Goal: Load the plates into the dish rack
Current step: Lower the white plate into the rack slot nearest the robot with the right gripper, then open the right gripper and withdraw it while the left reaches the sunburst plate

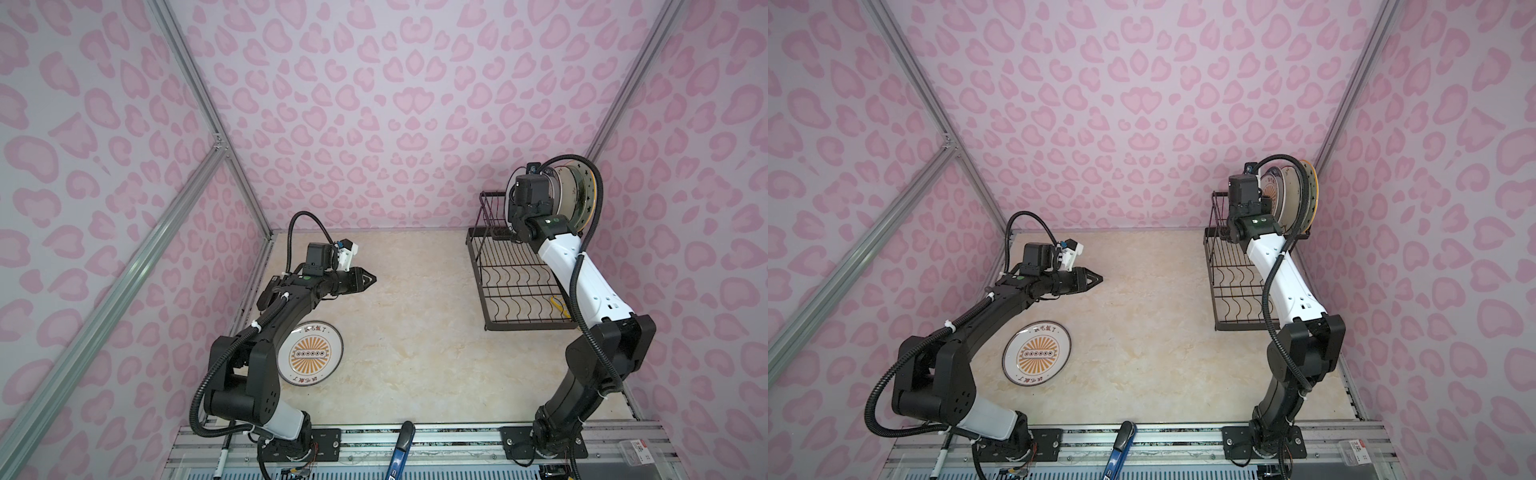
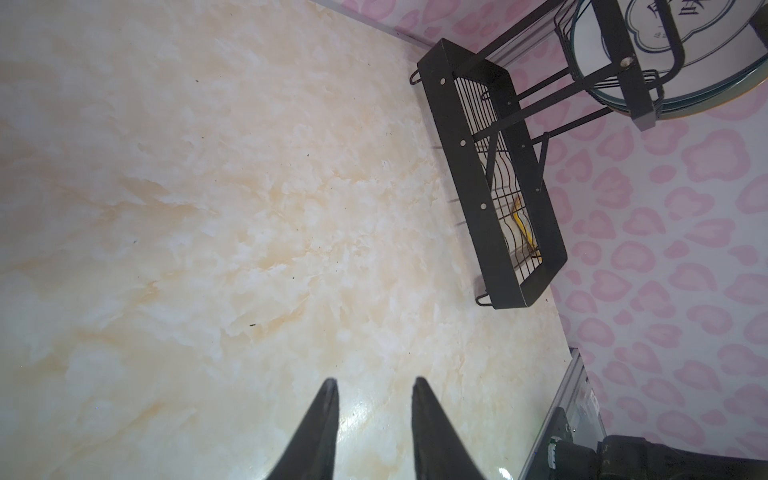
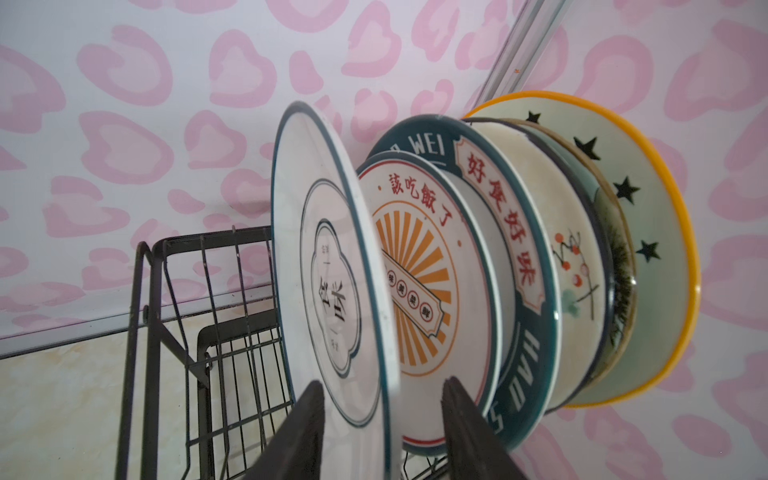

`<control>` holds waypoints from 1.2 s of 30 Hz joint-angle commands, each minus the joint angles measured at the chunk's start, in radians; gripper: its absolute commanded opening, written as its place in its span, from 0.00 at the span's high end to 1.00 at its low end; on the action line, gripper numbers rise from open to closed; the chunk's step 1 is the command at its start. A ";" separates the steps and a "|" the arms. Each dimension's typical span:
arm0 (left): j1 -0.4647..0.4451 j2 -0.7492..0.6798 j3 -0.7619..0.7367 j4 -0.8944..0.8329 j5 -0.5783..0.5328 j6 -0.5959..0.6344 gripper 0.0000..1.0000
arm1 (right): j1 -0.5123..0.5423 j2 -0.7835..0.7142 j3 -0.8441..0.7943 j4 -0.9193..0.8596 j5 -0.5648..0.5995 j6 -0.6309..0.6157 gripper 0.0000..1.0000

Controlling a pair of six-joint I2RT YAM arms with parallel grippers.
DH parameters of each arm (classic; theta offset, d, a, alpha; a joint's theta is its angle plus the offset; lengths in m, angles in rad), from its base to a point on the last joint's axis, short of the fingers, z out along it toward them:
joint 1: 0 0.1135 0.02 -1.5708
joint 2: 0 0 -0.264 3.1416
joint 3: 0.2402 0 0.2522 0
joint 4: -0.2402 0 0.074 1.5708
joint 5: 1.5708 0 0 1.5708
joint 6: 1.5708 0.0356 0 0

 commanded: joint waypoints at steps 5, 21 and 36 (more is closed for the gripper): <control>0.003 -0.015 0.003 -0.003 -0.005 0.007 0.67 | 0.001 -0.039 -0.024 0.047 -0.015 -0.018 0.48; 0.006 -0.052 -0.002 0.003 -0.099 -0.014 0.67 | 0.022 -0.208 -0.141 0.165 -0.204 0.012 0.44; 0.010 -0.180 -0.091 -0.273 -0.507 -0.172 0.65 | 0.188 -0.197 -0.268 0.287 -0.428 0.047 0.44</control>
